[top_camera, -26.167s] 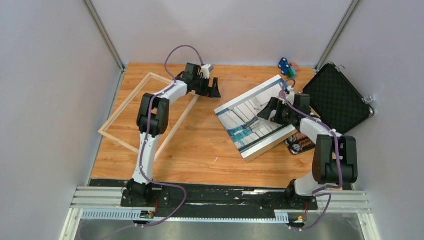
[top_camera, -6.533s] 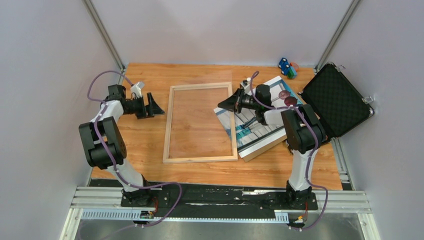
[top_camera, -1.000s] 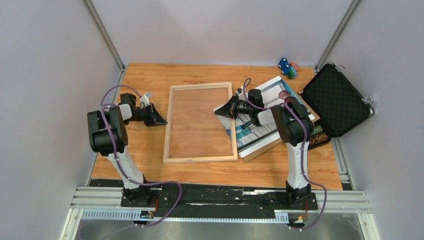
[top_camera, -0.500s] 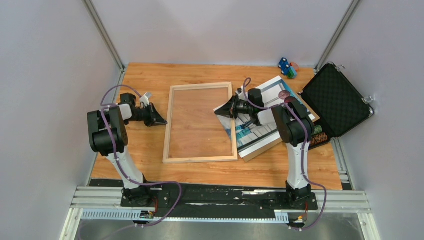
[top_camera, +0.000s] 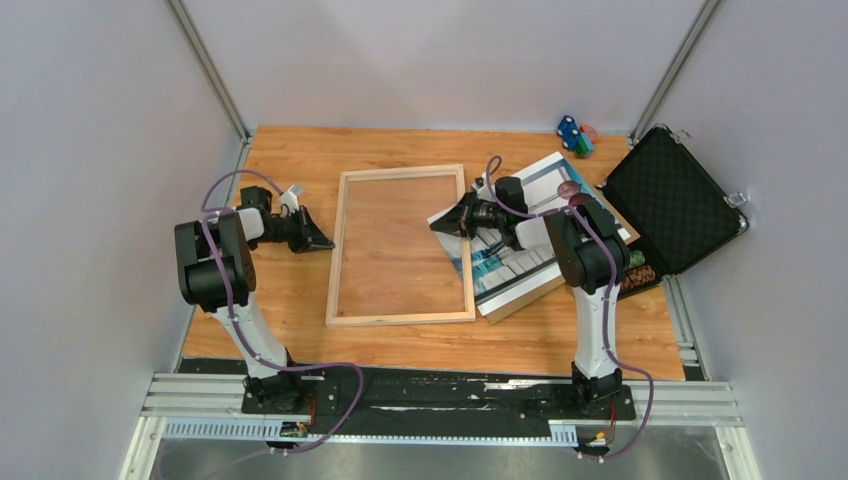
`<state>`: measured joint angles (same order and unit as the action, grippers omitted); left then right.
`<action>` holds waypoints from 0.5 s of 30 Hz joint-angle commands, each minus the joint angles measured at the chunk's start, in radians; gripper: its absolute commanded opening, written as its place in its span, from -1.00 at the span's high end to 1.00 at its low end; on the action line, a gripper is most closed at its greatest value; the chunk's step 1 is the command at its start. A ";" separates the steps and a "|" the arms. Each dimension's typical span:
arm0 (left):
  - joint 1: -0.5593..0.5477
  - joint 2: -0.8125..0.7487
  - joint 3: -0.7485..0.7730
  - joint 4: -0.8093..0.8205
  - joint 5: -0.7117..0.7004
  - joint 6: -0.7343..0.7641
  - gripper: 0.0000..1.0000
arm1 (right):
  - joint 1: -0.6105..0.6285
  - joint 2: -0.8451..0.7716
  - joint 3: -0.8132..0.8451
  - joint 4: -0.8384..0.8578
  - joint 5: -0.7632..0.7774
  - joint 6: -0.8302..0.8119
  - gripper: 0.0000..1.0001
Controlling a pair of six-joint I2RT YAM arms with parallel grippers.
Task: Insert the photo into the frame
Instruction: Place the photo frame item in the photo frame.
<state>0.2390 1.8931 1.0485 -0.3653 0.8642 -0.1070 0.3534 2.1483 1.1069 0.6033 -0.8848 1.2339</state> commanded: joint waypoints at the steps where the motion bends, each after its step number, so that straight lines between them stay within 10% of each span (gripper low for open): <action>1: -0.012 0.030 0.008 0.009 -0.047 0.029 0.87 | 0.025 -0.032 0.048 -0.031 -0.031 -0.024 1.00; 15: -0.012 0.031 0.008 0.009 -0.047 0.027 0.88 | 0.036 -0.037 0.064 -0.108 -0.017 -0.066 1.00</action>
<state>0.2390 1.8931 1.0485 -0.3653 0.8639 -0.1070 0.3580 2.1483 1.1454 0.5262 -0.8917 1.1862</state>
